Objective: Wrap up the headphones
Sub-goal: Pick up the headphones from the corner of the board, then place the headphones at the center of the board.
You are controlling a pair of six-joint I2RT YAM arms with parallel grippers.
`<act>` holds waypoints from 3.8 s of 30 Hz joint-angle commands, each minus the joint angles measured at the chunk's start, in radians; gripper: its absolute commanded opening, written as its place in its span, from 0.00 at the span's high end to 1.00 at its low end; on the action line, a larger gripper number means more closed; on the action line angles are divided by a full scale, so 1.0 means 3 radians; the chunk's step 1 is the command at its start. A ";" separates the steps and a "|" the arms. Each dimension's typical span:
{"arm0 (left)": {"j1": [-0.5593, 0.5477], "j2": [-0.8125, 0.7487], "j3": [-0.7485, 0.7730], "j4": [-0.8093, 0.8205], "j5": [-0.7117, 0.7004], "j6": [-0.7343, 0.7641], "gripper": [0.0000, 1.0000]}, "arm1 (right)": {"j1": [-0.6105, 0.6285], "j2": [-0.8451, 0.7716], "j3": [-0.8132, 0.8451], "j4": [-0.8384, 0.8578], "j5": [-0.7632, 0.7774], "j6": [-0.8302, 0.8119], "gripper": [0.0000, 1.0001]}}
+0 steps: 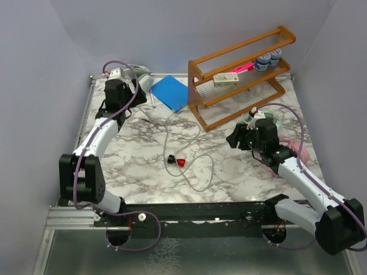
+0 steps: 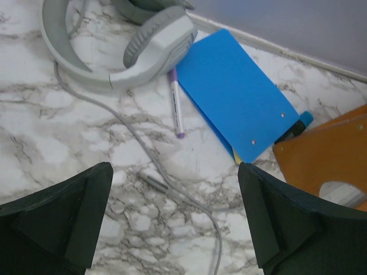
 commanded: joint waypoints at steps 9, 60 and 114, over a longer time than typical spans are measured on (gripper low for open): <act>0.0494 0.1880 0.2204 -0.1273 -0.0552 -0.0874 0.01 | -0.0008 -0.0215 0.0159 0.0111 -0.0560 -0.0206 0.36; 0.0266 -0.0262 0.0730 -0.1126 -0.0556 -0.1063 0.85 | -0.0002 -0.0072 0.0334 0.0384 -0.1497 -0.0271 0.36; -0.0148 -0.0669 -0.1026 -0.1056 0.0863 -0.0208 0.11 | -0.0003 0.0010 0.0259 0.0570 -0.1906 -0.0274 0.36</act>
